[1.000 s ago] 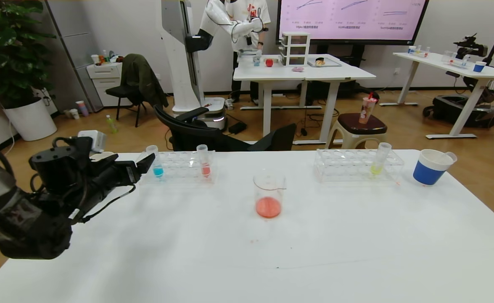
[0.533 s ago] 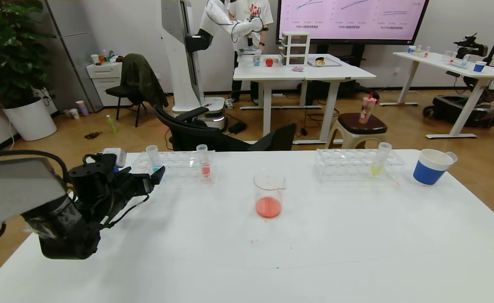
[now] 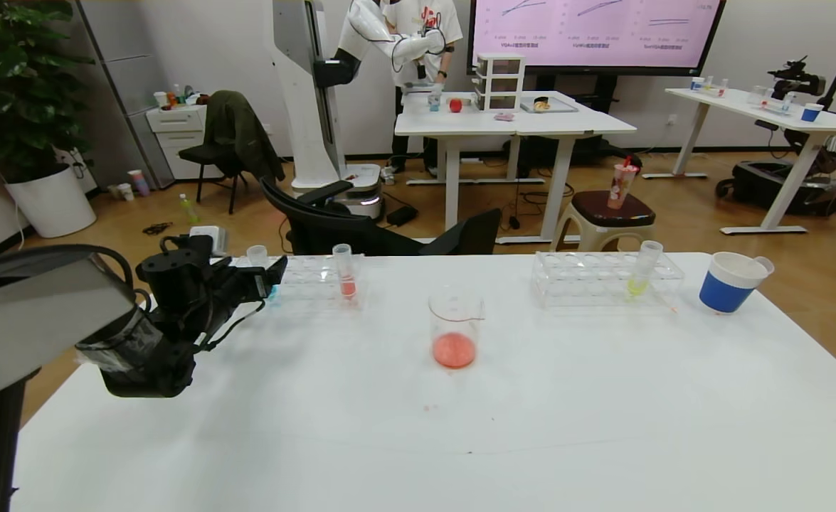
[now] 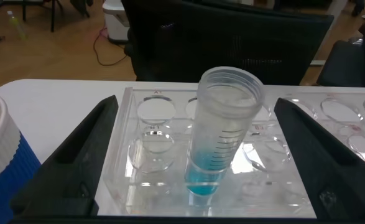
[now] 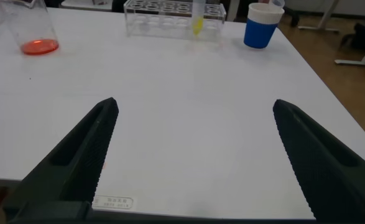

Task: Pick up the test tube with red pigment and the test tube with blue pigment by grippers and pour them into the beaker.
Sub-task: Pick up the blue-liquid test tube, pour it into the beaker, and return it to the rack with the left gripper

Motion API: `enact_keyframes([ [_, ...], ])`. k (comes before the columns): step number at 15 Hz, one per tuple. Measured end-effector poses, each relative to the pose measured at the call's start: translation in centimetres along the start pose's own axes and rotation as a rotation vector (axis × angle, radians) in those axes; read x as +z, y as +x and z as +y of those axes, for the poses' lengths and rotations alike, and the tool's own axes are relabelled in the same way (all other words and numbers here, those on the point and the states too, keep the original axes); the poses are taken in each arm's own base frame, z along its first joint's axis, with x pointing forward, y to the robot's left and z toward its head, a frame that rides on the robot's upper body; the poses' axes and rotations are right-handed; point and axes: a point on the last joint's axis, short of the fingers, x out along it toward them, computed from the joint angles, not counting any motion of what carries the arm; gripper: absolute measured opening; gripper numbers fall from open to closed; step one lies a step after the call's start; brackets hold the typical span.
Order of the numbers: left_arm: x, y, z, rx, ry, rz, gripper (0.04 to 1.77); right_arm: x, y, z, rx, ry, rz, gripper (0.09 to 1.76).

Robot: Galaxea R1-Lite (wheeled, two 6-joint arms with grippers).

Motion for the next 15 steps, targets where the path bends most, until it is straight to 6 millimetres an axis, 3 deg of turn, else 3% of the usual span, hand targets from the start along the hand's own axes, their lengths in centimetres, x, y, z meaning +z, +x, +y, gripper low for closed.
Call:
enact_keyframes([
  [4, 0.0, 1.3, -0.5, -0.013, 0.002, -0.029, 1.75, 0.0, 0.0, 0.0, 0.0, 0.0, 0.0, 1.74],
  [11, -0.1, 1.6, -0.6, 0.0, 0.008, -0.037, 1.73, 0.0, 0.0, 0.0, 0.0, 0.0, 0.0, 1.74],
  [12, -0.1, 1.6, -0.6, 0.001, 0.007, -0.038, 1.56, 0.0, 0.0, 0.0, 0.0, 0.0, 0.0, 1.74],
  [13, 0.0, 1.6, -0.6, 0.0, 0.007, -0.039, 1.27, 0.0, 0.0, 0.0, 0.0, 0.0, 0.0, 1.74],
  [14, -0.1, 1.5, -0.7, -0.002, 0.007, -0.039, 0.79, 0.0, 0.0, 0.0, 0.0, 0.0, 0.0, 1.74],
  [15, 0.0, 1.5, -0.7, -0.004, 0.007, -0.04, 0.45, 0.0, 0.0, 0.0, 0.0, 0.0, 0.0, 1.74],
])
